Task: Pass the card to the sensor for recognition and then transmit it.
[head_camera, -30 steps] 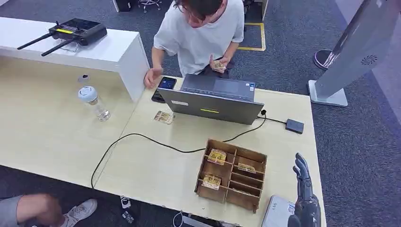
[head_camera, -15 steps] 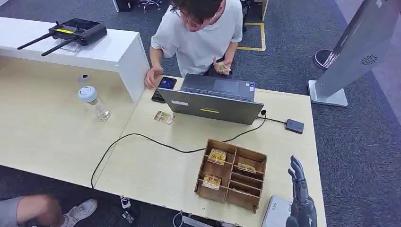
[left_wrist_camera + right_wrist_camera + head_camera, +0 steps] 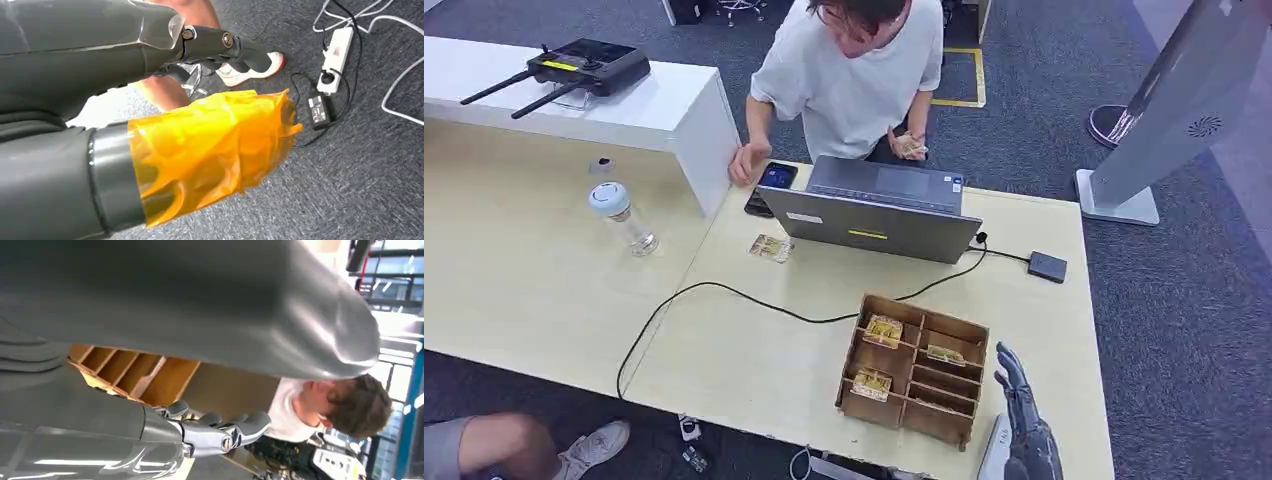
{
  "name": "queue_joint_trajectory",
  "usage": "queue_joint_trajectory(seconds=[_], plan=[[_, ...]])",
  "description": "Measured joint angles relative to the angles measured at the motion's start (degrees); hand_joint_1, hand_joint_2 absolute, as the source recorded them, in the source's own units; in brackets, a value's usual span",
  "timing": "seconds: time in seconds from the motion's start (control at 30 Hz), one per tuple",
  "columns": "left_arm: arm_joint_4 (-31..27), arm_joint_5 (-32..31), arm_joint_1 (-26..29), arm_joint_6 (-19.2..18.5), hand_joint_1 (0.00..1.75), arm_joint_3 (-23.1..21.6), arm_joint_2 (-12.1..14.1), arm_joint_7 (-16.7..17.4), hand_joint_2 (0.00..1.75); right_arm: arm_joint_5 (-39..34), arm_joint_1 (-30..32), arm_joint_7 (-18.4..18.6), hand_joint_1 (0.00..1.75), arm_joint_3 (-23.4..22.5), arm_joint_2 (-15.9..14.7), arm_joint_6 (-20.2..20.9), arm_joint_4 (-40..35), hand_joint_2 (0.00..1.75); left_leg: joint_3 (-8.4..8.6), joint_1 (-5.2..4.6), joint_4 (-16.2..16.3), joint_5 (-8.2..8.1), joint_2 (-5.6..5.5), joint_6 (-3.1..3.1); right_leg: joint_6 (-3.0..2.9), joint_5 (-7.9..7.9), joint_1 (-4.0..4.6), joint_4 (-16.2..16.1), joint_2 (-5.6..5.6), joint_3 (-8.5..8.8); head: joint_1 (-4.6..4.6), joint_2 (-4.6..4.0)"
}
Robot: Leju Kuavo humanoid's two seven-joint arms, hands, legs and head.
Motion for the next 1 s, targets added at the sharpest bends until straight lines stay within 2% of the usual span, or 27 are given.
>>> queue_joint_trajectory(seconds=[1.0], plan=[[0.0,-0.63,0.0,0.17,0.0,0.02,0.0,-0.22,0.0,-0.35,-1.38,0.83,0.0,2.6,-2.25,-1.12,1.0,0.0,0.0,0.0,0.0,0.0,0.0,0.0,0.0,0.0,0.0,0.0,0.0,0.0,0.02,0.0]])
